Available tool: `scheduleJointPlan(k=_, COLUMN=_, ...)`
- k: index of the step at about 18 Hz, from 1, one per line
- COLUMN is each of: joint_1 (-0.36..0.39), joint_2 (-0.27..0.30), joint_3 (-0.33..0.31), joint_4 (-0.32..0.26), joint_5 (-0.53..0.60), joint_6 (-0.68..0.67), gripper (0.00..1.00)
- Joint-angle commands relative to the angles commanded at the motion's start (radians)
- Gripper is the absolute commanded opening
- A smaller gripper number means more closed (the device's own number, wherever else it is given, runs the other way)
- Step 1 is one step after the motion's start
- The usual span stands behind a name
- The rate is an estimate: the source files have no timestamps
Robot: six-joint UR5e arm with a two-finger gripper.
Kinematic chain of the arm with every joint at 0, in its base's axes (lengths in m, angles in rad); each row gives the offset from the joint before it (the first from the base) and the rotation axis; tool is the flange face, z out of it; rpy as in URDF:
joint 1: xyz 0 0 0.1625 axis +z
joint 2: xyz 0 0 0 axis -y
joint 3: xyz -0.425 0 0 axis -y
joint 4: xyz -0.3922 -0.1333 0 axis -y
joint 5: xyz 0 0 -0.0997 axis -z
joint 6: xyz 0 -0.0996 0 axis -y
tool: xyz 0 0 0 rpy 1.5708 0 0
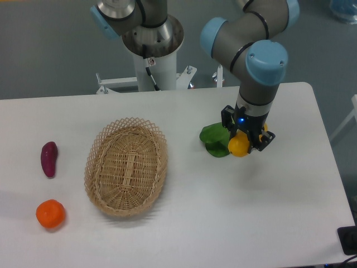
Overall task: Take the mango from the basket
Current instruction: 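Lift the held mango out of the basket and carry it toward the bok choy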
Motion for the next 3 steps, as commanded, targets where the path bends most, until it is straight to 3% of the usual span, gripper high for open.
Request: scheduleJointPlan(k=3, joint_1=0.000, joint_2=0.000, joint_3=-0.002, joint_4=0.000, joint_5=0.000, joint_6=0.000, gripper=0.18)
